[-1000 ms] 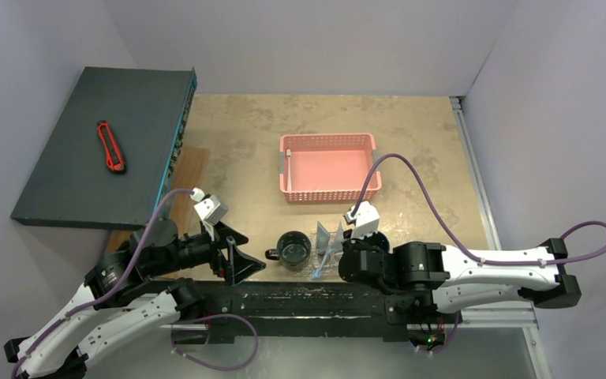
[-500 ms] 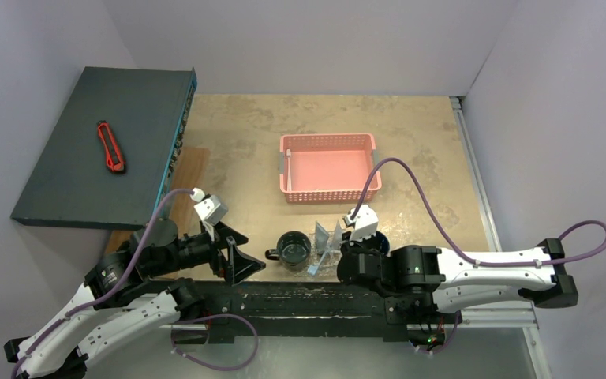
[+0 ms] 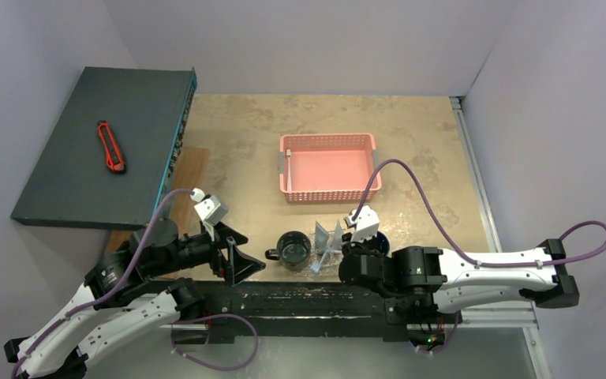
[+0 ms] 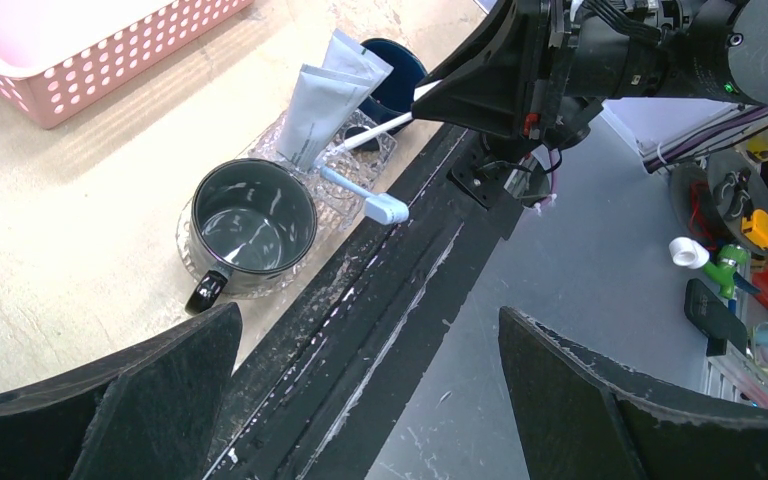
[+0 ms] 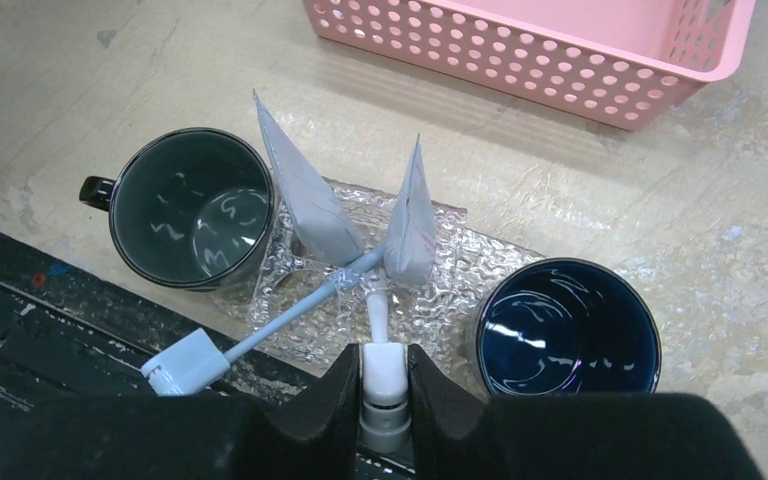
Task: Prepare toiletry sets of a toothbrush and toothpaste on the tray
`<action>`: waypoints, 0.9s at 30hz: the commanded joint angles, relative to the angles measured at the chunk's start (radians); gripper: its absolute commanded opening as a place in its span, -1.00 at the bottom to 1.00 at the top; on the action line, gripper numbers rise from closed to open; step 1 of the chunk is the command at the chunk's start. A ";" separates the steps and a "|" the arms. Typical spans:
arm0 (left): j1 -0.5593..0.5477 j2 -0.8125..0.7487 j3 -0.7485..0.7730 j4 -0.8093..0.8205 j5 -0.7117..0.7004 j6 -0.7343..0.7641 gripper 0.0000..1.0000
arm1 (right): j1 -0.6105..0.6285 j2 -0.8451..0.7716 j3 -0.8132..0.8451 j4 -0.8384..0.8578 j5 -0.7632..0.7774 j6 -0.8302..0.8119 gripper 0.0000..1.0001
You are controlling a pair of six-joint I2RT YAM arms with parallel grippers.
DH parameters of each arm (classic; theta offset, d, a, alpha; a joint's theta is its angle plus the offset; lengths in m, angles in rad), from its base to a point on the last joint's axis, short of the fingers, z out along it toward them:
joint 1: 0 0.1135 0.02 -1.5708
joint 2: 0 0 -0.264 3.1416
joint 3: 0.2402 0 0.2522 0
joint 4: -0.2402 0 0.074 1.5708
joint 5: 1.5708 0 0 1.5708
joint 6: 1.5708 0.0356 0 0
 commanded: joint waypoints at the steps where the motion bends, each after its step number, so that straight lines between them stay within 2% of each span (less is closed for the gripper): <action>1: 0.004 0.007 0.000 0.016 -0.011 0.018 1.00 | 0.007 -0.010 -0.017 0.015 0.004 0.013 -0.53; 27: 0.004 0.011 0.006 0.008 -0.023 0.014 1.00 | 0.019 -0.024 0.057 0.000 0.059 -0.040 -0.20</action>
